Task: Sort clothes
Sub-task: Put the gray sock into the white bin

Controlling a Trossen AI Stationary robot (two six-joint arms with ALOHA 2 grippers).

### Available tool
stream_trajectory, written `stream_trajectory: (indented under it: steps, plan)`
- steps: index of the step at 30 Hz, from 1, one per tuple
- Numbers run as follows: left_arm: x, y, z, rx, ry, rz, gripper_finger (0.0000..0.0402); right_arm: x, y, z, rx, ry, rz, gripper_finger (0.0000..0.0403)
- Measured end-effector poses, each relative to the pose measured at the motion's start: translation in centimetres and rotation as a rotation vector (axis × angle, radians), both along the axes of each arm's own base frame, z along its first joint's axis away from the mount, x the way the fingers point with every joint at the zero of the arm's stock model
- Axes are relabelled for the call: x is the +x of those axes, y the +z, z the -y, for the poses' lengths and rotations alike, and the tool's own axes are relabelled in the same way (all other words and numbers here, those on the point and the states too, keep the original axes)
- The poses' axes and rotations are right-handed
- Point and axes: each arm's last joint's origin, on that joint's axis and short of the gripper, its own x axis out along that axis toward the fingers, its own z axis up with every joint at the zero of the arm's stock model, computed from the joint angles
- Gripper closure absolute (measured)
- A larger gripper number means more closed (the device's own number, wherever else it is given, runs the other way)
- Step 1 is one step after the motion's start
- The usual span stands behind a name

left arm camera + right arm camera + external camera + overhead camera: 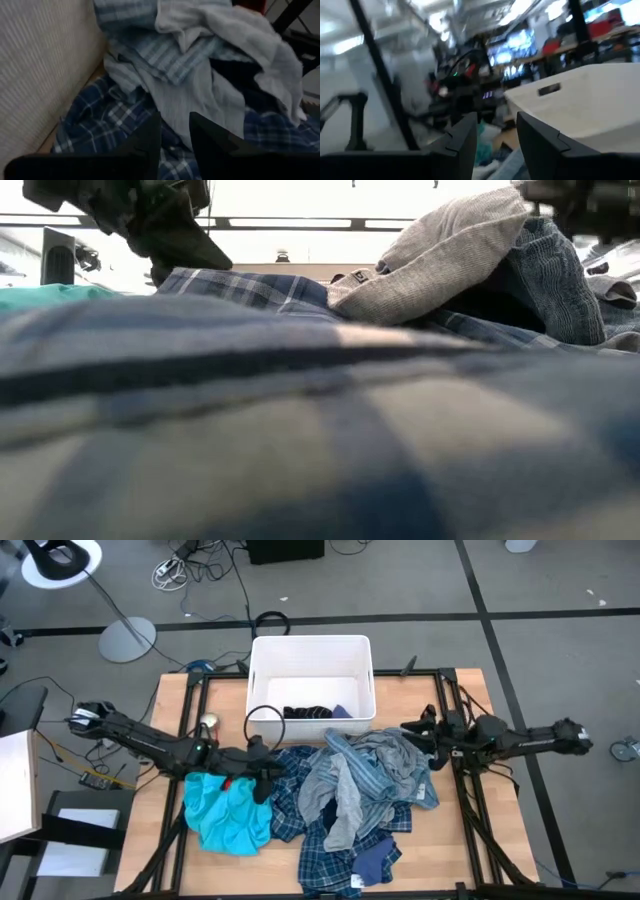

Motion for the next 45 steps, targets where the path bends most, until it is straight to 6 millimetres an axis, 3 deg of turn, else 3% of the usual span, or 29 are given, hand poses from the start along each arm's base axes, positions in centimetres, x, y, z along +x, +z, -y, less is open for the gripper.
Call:
stream_trajectory:
  steps: [4,9,13,17,23,28,33,42,45]
  plan:
    - [-0.2,-0.5,0.4,-0.018,-0.006,0.005,0.0295,2.5,3.1,-1.5,-0.113,0.06,-0.189,0.0261]
    - [-0.6,-0.7,1.3,-0.054,-0.023,0.001,0.0295,8.0,5.3,-4.2,-0.283,0.104,-0.459,0.0261]
    - [-0.9,-0.6,2.2,-0.017,0.003,0.025,0.0294,12.1,5.7,-6.0,-0.382,0.093,-0.708,0.0261]
    - [-1.2,-0.4,2.9,0.015,0.028,0.051,0.0295,15.2,4.7,-7.0,-0.416,0.099,-0.92,0.0261]
    - [-1.5,-0.4,3.7,0.01,0.004,0.055,0.0294,17.1,3.1,-7.6,-0.309,0.105,-1.082,0.026]
    - [-1.6,-0.4,4.0,-0.042,-0.032,0.049,0.0295,17.4,2.5,-8.0,-0.149,0.192,-1.116,0.0256]
    - [-1.6,-0.4,4.2,-0.067,-0.04,0.053,0.0294,19.0,2.5,-8.7,-0.11,0.268,-1.005,0.0258]
    - [-1.6,-0.2,4.3,-0.076,-0.044,0.068,0.0294,22.2,-1.9,-9.4,-0.193,0.273,-1.031,0.026]
    - [-1.6,-0.3,4.3,-0.075,-0.043,0.066,0.0294,23.0,-2.6,-9.5,-0.211,0.235,-1.003,0.0286]
